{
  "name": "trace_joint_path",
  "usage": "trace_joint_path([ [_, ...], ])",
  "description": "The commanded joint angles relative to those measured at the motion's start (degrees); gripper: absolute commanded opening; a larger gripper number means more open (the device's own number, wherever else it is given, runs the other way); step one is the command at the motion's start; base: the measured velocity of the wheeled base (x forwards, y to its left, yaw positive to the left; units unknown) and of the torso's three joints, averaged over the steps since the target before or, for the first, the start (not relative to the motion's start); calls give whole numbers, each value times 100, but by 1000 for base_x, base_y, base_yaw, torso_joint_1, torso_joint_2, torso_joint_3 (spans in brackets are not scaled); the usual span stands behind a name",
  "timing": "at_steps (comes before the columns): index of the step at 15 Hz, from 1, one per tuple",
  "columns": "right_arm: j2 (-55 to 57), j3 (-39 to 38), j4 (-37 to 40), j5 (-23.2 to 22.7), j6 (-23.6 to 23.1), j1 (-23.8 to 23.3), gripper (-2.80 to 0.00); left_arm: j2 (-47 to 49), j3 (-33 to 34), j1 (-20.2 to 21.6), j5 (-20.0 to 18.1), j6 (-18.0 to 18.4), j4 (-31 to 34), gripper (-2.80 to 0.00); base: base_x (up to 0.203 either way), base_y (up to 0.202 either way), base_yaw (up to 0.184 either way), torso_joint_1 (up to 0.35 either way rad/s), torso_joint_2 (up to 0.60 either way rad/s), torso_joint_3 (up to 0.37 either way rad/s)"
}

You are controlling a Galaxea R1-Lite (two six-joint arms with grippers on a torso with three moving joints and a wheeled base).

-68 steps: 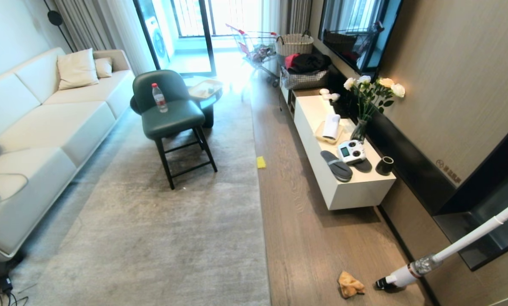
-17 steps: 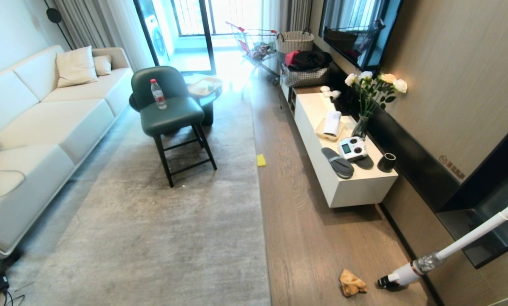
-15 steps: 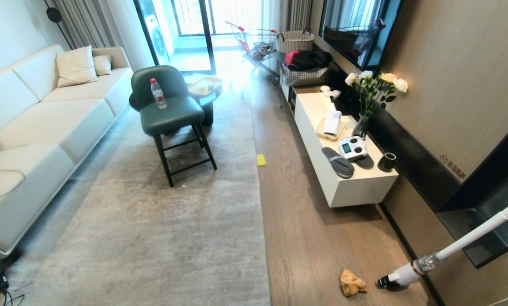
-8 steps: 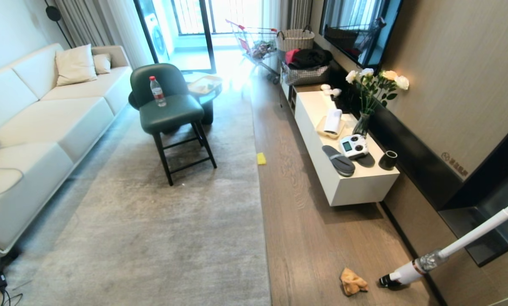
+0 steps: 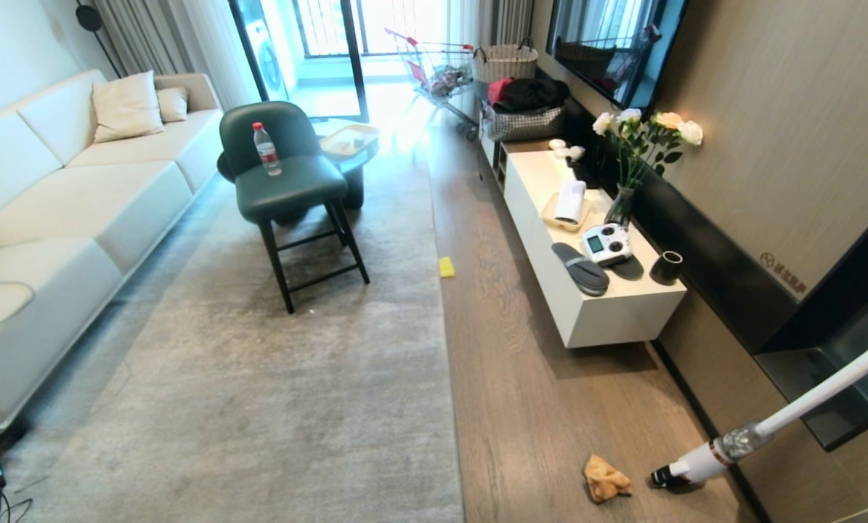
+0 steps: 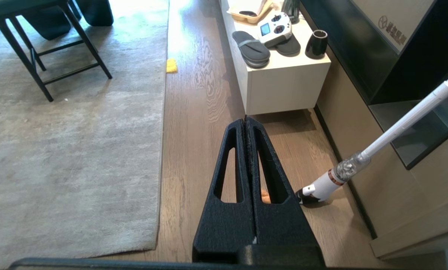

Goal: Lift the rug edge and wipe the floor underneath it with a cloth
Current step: Lift up the carpet

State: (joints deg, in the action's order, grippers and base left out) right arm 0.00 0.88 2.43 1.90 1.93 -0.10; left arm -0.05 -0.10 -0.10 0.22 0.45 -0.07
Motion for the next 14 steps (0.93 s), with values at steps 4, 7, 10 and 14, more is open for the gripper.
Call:
trace_joint_path([
  [4, 9, 0, 3, 3, 1, 1, -280, 5, 1, 2, 2, -1, -1, -280, 0, 0, 0, -136, 317, 181],
  [7, 9, 0, 3, 3, 1, 1, -280, 5, 1, 2, -2, -1, -1, -280, 0, 0, 0, -134, 324, 185],
  [10, 9, 0, 3, 3, 9, 1, -280, 5, 1, 2, 4, -1, -1, -280, 0, 0, 0, -136, 330, 190],
  [14, 9, 0, 3, 3, 10, 1, -280, 5, 1, 2, 4, -1, -1, -280, 0, 0, 0, -140, 353, 210],
])
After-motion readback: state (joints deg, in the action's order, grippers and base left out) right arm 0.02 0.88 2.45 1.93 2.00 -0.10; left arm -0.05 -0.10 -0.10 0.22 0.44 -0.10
